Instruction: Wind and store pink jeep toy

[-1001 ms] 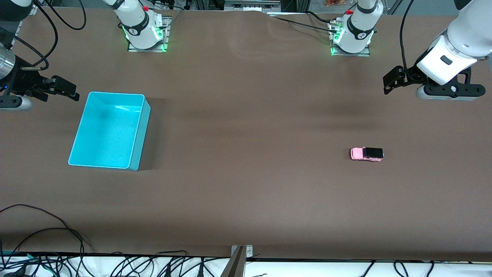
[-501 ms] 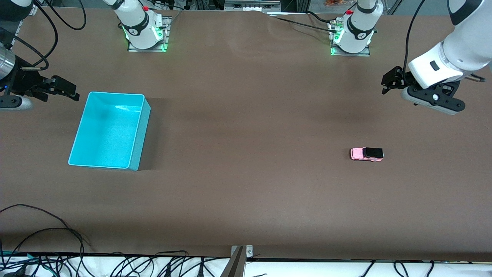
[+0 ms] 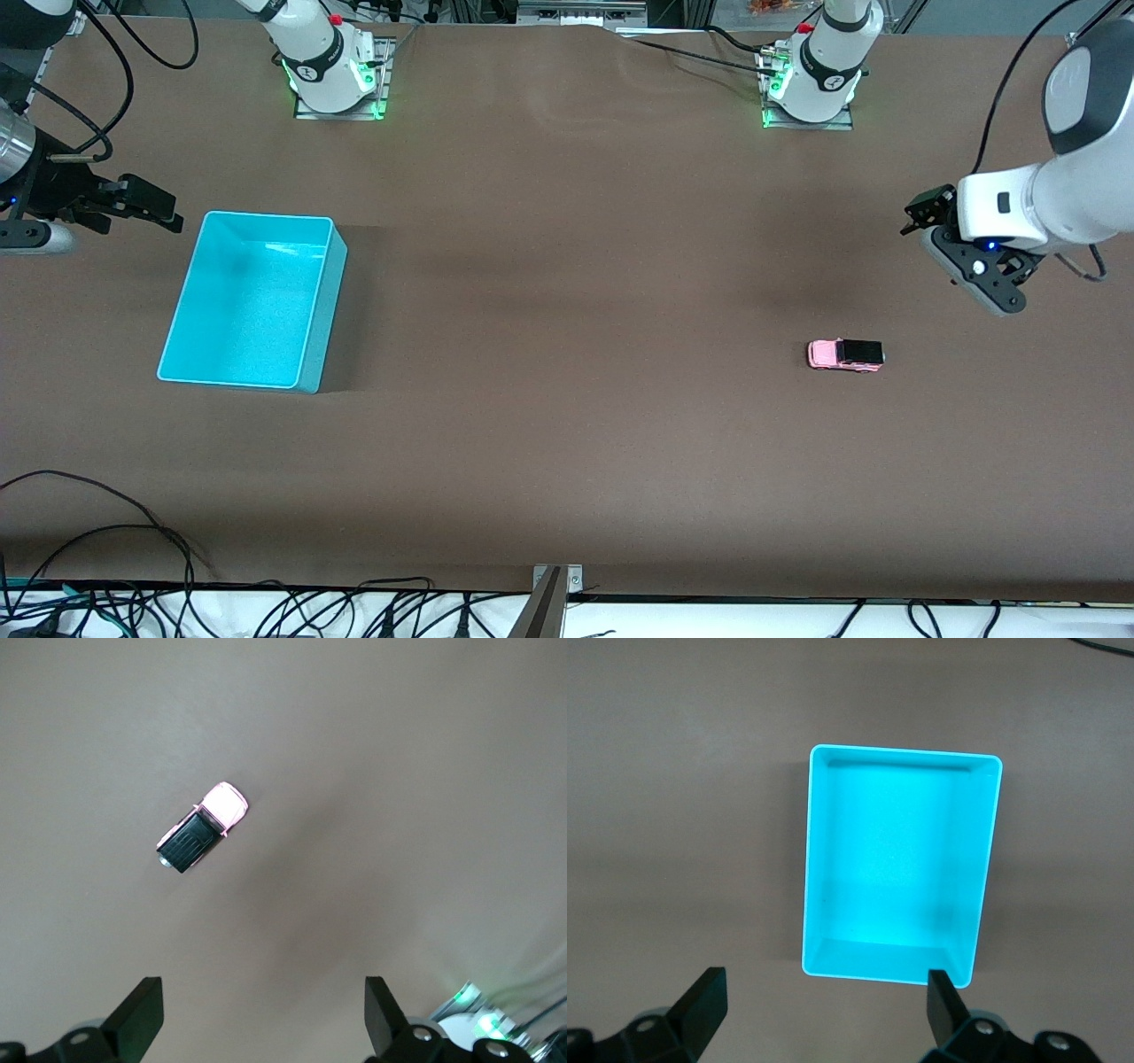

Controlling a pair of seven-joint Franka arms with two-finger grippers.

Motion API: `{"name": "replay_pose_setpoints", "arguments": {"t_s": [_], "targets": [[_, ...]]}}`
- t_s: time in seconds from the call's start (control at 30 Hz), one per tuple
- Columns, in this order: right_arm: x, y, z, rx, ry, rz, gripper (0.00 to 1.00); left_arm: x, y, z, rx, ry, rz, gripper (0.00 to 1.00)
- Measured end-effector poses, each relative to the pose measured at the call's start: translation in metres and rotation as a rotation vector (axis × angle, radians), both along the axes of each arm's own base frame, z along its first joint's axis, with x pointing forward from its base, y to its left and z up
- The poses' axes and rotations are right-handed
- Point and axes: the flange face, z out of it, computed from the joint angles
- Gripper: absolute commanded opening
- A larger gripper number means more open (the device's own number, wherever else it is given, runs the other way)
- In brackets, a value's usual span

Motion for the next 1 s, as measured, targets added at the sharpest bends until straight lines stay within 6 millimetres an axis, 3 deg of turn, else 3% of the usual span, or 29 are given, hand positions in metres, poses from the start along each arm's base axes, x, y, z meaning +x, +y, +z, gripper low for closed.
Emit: {"name": "replay_pose_setpoints", "arguments": {"t_s": [0.23,0.37,0.5,0.77,1.0], "targets": [[0.0,0.0,0.0,0.0,0.0,0.0,1.0,0.013,0.001,-0.061,-0.027,-0.005,-0.139,1.0],[0.0,0.0,0.0,0.0,0.0,0.0,1.0,0.011,-0.003,-0.103,-0.042,-0.035,-0.224,1.0],[0.0,0.0,0.0,0.0,0.0,0.0,1.0,0.007,-0.005,-0.133,-0.043,-0.078,-0.32,1.0],[0.0,0.0,0.0,0.0,0.0,0.0,1.0,0.006,-0.007,-0.168,0.012,-0.121,-0.522,1.0],[0.0,0.0,0.0,0.0,0.0,0.0,1.0,0.012,-0.008,-0.21,-0.014,-0.133,-0.656,1.0]]}}
